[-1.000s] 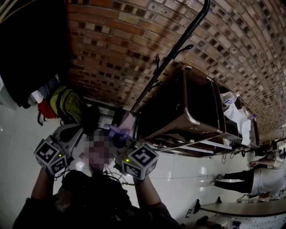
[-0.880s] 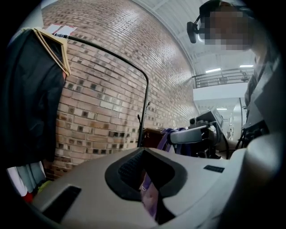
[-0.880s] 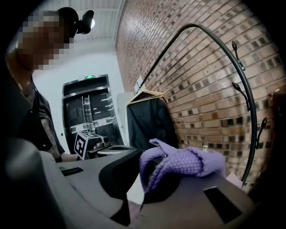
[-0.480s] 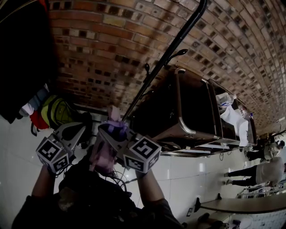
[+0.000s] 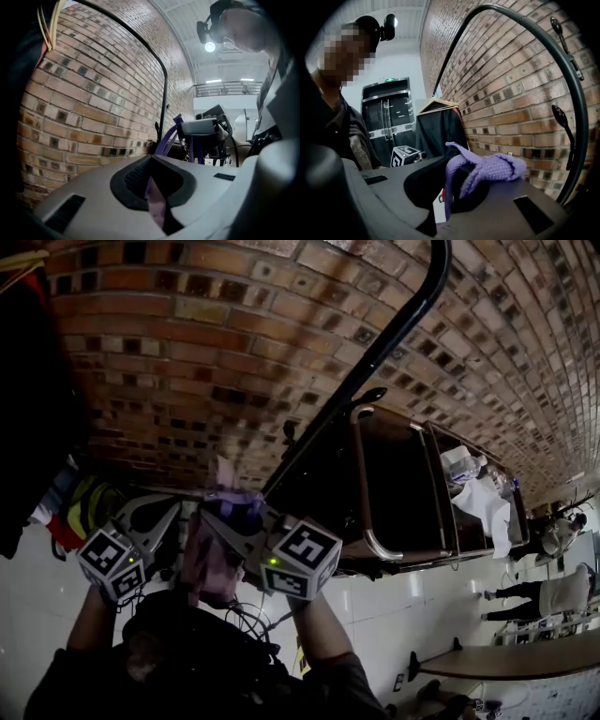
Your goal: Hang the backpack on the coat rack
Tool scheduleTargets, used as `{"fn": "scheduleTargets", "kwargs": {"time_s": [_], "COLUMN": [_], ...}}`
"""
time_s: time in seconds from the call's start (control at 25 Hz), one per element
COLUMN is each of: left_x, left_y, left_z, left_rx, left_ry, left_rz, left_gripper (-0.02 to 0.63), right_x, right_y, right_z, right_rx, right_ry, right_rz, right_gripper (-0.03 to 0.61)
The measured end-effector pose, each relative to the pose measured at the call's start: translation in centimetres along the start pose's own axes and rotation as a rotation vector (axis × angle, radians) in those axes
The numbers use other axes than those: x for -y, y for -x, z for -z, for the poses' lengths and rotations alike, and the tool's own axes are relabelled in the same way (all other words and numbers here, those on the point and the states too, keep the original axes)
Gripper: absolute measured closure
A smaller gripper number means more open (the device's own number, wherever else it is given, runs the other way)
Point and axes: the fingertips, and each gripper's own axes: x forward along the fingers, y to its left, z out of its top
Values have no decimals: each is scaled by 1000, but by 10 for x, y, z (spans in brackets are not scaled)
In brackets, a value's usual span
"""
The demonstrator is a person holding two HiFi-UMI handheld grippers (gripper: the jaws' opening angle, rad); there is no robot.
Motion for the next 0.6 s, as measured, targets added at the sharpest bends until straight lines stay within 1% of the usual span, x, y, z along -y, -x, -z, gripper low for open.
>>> {"fn": "scheduleTargets", "kwargs": {"time_s": [0.28, 0.44, 0.6], "left_x": [-48, -72, -84], "left_y": [-42, -61, -81], "left_z": [-22, -34, -43], "left_rx": [10, 34, 22], "left_ry": [-19, -24, -42], "left_rz": [29, 37, 52], "left_gripper": [574, 574, 574], "right_x": [69, 96, 123], "right_y": [-9, -18, -10], "right_z": [-65, -92, -114], "right_rx": [91, 107, 137], "right_ry": [31, 54, 64], "right_rz": [65, 83, 119], "right_gripper": [568, 568, 568]}}
